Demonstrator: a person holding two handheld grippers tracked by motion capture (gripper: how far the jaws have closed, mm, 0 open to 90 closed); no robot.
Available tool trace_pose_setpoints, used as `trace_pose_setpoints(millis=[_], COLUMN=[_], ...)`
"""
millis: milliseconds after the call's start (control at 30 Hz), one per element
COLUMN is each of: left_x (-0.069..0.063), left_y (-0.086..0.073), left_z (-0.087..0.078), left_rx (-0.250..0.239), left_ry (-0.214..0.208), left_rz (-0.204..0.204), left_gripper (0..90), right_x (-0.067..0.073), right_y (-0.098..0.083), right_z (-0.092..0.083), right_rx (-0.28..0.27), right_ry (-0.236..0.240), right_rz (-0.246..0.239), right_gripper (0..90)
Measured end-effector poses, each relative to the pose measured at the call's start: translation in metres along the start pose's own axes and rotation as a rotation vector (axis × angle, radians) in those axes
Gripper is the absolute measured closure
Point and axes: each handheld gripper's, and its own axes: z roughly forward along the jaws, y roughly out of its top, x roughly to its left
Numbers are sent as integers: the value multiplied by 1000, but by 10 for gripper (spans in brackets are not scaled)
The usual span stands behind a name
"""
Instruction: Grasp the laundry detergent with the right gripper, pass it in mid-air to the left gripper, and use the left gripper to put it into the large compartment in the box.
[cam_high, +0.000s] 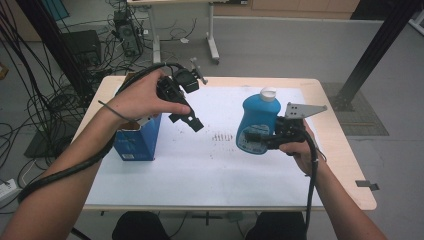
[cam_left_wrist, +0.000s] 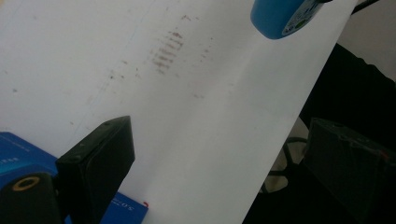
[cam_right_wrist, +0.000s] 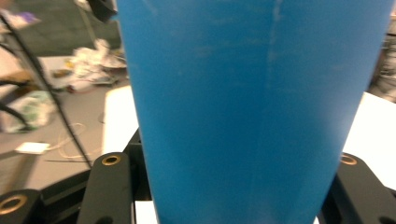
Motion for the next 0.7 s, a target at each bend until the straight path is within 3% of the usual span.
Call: trace_pose_setpoints(millis=[233, 367, 700], left_x=[-6, -12, -24], left_y=[7, 12, 22], left_z=[-16, -20, -33], left_rx=[-5, 0, -28], left_ry=[-55, -57, -108], left_rz=[100, 141, 205], left_gripper=[90, 91, 95], right_x=[0, 1, 6], right_y=[14, 20, 28], right_z=[-2, -1, 5], right_rx=[9, 28, 79], right_ry=[71, 112, 182], right_rz=[-25, -55, -99], right_gripper=[426, 426, 427])
